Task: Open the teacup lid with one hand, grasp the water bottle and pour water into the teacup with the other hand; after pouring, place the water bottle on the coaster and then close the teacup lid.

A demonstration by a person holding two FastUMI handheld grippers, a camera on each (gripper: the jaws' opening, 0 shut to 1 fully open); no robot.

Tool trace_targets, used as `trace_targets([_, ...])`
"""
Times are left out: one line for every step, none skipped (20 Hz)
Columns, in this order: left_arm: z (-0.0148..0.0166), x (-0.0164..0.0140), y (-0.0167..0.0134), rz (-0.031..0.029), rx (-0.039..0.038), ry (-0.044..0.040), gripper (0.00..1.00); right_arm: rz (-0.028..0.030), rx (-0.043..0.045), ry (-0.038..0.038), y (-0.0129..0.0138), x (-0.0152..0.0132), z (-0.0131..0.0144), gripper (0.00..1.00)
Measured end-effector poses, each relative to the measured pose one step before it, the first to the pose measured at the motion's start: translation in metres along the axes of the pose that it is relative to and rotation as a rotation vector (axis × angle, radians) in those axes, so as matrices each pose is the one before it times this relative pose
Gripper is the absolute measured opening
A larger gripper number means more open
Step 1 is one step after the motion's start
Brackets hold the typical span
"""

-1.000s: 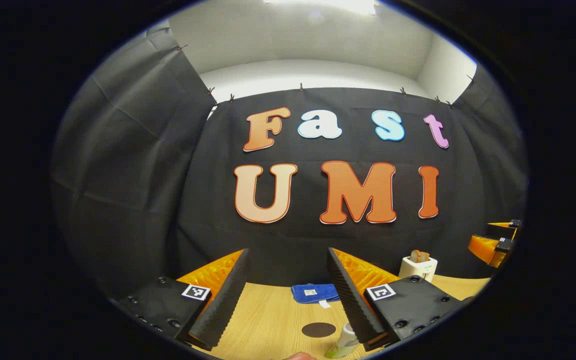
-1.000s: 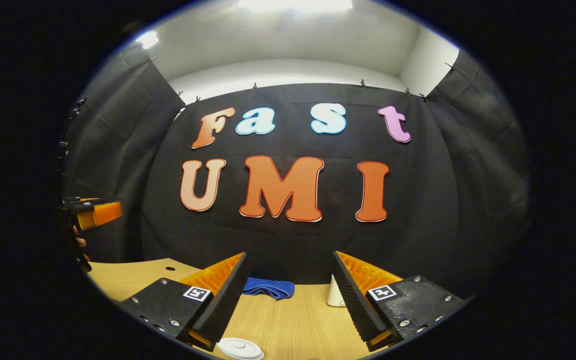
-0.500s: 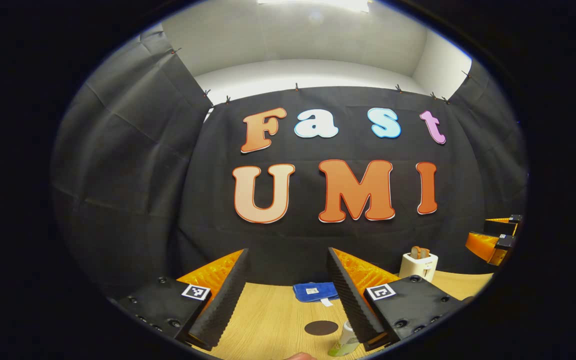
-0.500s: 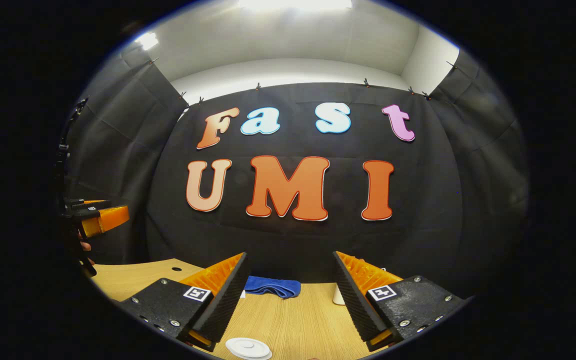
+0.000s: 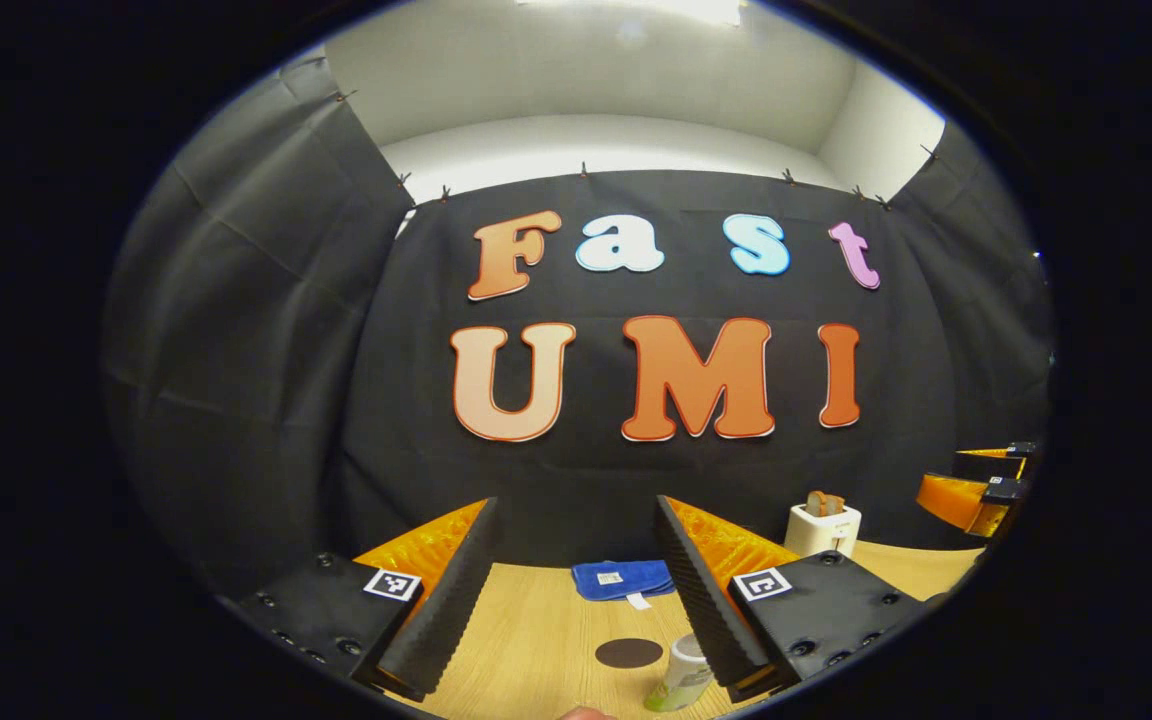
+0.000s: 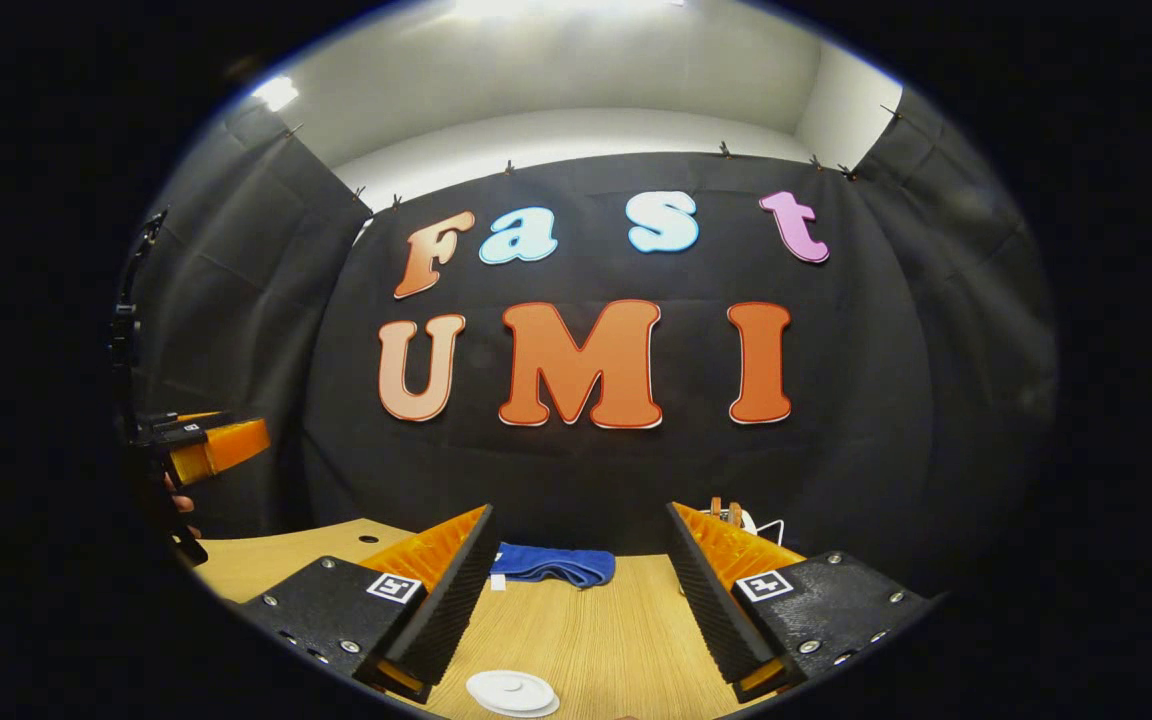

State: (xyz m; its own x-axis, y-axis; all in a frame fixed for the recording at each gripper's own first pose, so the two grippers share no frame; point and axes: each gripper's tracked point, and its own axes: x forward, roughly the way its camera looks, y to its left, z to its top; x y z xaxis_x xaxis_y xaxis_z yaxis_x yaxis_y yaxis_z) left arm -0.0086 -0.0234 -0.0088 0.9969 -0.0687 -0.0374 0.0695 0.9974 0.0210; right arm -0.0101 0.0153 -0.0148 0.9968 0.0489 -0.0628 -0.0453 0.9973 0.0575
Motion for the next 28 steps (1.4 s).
trace_targets([-0.00383, -0.00019, -0.00277, -0.00901, -0.00211, 0.01299, 0.97, 0.00634, 0.00345, 0.01229, 0.00192, 0.00122, -0.00577, 0.98])
trace_targets([-0.003, -0.00049, -0.00083, -0.00093, -0.00392, 0.00919, 0.98, 0.01207, 0.00507, 0.01498, 0.00268, -0.00006, -0.0065, 0.98])
trace_targets([-0.00263, -0.00042, 0.00063, 0.00697, -0.00448, 0.00415, 0.98, 0.01343, 0.00458, 0.01484, 0.00355, 0.00079, -0.00764, 0.98])
trace_targets([-0.00484, 0.00021, 0.0002, 0.00283, -0.0003, 0.00534, 0.97, 0.01211, 0.00245, 0.01326, 0.00221, 0.00007, -0.00617, 0.98])
trace_targets([-0.00441, -0.00043, 0.00052, 0.00349, 0.00232, 0.00897, 0.97, 0.00846, -0.00026, 0.01121, 0.00129, 0.00169, -0.00636, 0.98])
trace_targets([-0.0049, -0.00069, -0.00066, 0.00425, 0.00337, 0.00972, 0.97, 0.00698, -0.0009, 0.00869, 0.0013, -0.00017, -0.00566, 1.0])
trace_targets([-0.00434, -0.00027, 0.00153, 0.00245, -0.0003, 0.00687, 0.98, 0.0058, -0.00073, 0.00927, 0.00192, 0.00175, -0.00615, 0.98])
trace_targets([-0.00346, 0.00021, -0.00051, 0.00025, -0.00366, 0.0066, 0.98, 0.0098, -0.00057, 0.01255, 0.00282, 0.00146, -0.00718, 0.98])
trace_targets([-0.00395, -0.0002, -0.00053, -0.00243, -0.00454, 0.00643, 0.98, 0.01044, -0.00026, 0.01485, 0.00339, 0.00141, -0.00767, 0.98])
trace_targets([-0.00393, -0.00049, -0.0005, -0.00182, -0.00346, 0.0026, 0.98, 0.01223, -0.00045, 0.01521, 0.00377, 0.00036, -0.00694, 0.98])
trace_targets([-0.00278, -0.00151, 0.00036, -0.00057, -0.00139, 0.00219, 0.98, 0.01473, -0.0025, 0.01061, 0.00426, 0.00117, -0.00688, 0.98])
trace_targets([-0.00179, -0.00057, 0.00005, -0.00128, -0.00026, 0.00007, 0.98, 0.01409, -0.00488, 0.01252, 0.00472, 0.00098, -0.00727, 0.98])
trace_targets([-0.00147, 0.0004, -0.00024, -0.00065, 0.00054, -0.0005, 0.98, 0.01482, -0.00625, 0.01193, 0.00492, 0.00152, -0.00812, 0.98])
trace_targets([-0.00136, 0.00028, -0.00022, -0.00121, 0.00042, 0.00034, 0.98, 0.01407, -0.00387, 0.01882, 0.00458, 0.00149, -0.00811, 0.98])
trace_targets([-0.00237, -0.00127, -0.00041, -0.00152, 0.00022, -0.00127, 0.98, 0.01423, -0.00181, 0.01872, 0.00529, 0.00144, -0.01007, 0.97])
trace_targets([-0.00186, -0.00087, -0.00063, -0.00144, 0.00096, 0.00036, 0.98, 0.01233, 0.00171, 0.01292, 0.00478, 0.00126, -0.00731, 0.98])
trace_targets([-0.00098, -0.00016, -0.00071, -0.00126, 0.00288, 0.00073, 0.98, 0.01325, 0.00203, 0.01691, 0.00402, 0.00097, -0.00774, 0.96])
trace_targets([-0.00168, -0.00075, -0.00037, -0.0011, 0.00501, 0.00128, 0.98, 0.02139, 0.00301, 0.01043, 0.00505, 0.00093, -0.00694, 0.95])
trace_targets([-0.00277, -0.00065, -0.00208, -0.00276, 0.00528, 0.00217, 0.98, 0.02518, 0.00605, 0.0139, 0.00695, 0.00288, -0.00819, 0.95])
trace_targets([-0.00117, -0.00088, -0.00084, -0.0038, 0.00641, 0.00182, 0.98, 0.02235, 0.00714, 0.0202, 0.00417, 0.00261, -0.00859, 0.95])
trace_targets([-0.001, -0.00059, -0.00114, -0.00242, 0.00836, -0.00042, 0.98, 0.01267, 0.00615, 0.01966, 0.0008, 0.00255, -0.00837, 0.94])
trace_targets([0.00032, -0.00127, -0.0008, -0.00111, 0.00835, -0.00202, 0.98, 0.0045, 0.00239, 0.01863, 0.0, 0.00155, -0.00921, 0.93])
trace_targets([-0.0007, -0.00026, -0.00075, -0.00175, 0.00592, -0.00092, 0.98, 0.00017, -0.00109, 0.01747, 0.00061, 0.00208, -0.00776, 0.91])
trace_targets([-0.00055, -0.00073, -0.00085, -0.00186, 0.0037, -0.00009, 0.98, -0.00145, -0.00291, 0.01749, -0.00068, 0.00204, -0.00597, 0.9])
trace_targets([-0.00162, -0.00016, 0.00012, -0.0007, 0.00314, 0.00119, 0.98, -0.00193, -0.00389, 0.01984, -0.00042, 0.00295, -0.00701, 0.88])
trace_targets([-0.00123, 0.00021, -0.00037, -0.0003, 0.00328, 0.00106, 0.98, 0.00051, -0.00544, 0.01861, -0.00016, 0.00148, -0.00733, 0.87])
trace_targets([-0.0007, -0.00086, -0.00085, 0.0003, 0.0031, 0.0015, 0.98, 0.00236, -0.00672, 0.01399, 0.0006, 0.00164, -0.00653, 0.84])
trace_targets([0.00011, -0.00055, 0.00012, 0.00028, 0.00227, 0.00058, 0.98, 0.00448, -0.00954, 0.01357, 0.00143, 0.00148, -0.00625, 0.83])
